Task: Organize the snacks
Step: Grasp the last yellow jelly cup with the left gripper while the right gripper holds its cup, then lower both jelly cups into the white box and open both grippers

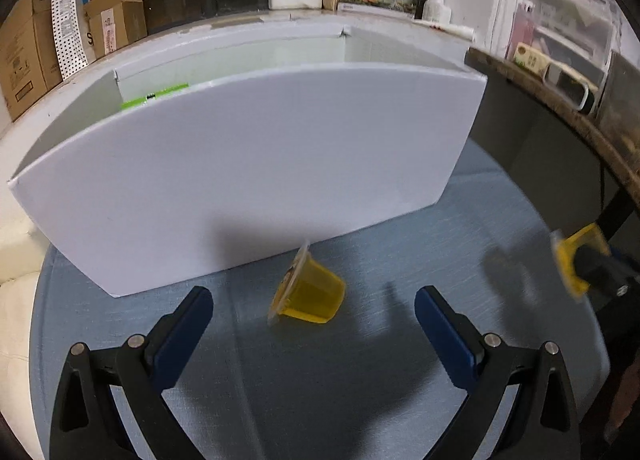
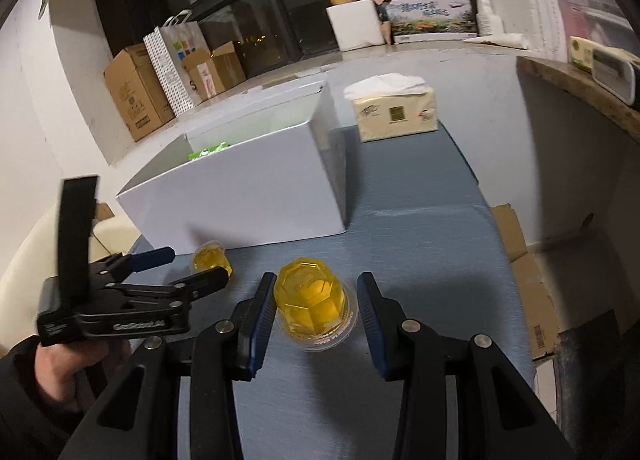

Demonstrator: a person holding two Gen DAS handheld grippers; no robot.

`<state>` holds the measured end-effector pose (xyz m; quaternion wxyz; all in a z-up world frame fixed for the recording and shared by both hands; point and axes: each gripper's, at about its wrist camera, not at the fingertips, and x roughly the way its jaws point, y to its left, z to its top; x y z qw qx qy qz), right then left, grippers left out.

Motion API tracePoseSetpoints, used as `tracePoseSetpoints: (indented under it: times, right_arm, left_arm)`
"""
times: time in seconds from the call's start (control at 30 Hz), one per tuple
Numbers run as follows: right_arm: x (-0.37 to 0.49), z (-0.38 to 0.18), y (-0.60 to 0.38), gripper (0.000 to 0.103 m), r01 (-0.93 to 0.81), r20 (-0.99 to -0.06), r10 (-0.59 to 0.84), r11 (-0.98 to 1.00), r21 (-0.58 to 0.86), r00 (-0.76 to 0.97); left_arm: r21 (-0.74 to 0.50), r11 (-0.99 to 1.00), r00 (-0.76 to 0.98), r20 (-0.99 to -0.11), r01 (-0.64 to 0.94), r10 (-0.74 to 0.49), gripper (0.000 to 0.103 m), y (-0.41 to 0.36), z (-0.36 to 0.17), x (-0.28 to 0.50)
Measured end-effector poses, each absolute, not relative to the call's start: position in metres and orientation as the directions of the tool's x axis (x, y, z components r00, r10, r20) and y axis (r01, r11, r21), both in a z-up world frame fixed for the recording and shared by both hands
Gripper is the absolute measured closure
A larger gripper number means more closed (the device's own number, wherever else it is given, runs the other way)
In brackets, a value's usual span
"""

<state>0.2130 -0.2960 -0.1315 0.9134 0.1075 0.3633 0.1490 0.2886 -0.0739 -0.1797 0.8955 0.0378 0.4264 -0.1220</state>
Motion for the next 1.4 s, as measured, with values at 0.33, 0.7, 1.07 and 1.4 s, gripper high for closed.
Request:
tracePoseSetpoints:
  times: [0.33, 0.7, 1.07, 1.4]
  right_arm:
    - [0.206, -0.129, -0.295, 0.059, -0.219, -0.617, 0.375, 0.923, 0.316, 0.692]
    - [0.205, -0.126, -0.279, 0.059, -0.255, -0.604, 0.406, 0.911, 0.324, 0.685]
    - [0.242, -0.086, -0.237, 0.059, -0.338, -0.564, 0.440, 0.898, 0.281, 0.699]
    - [0.339, -0.059, -0.205, 0.059, -0.347, -0.583, 0.409, 0.911, 0.222, 0.702]
  left_arm:
    - [0.032, 0.962, 0.578, -0.805, 0.273, -0.137, 0.067, -0.078, -0.190, 0.299]
    - [-0.078, 0.960, 0.672, -0.699, 0.268, -0.245, 0.068, -0.045, -0.139, 0.245]
    - [-0.155, 0.968, 0.803, -0.540, 0.200, -0.252, 0.068, 0.008, -0.049, 0.253]
    - [-0.099, 0.983, 0.772, -0.609, 0.153, -0.181, 0.067, 0.022, -0.063, 0.344]
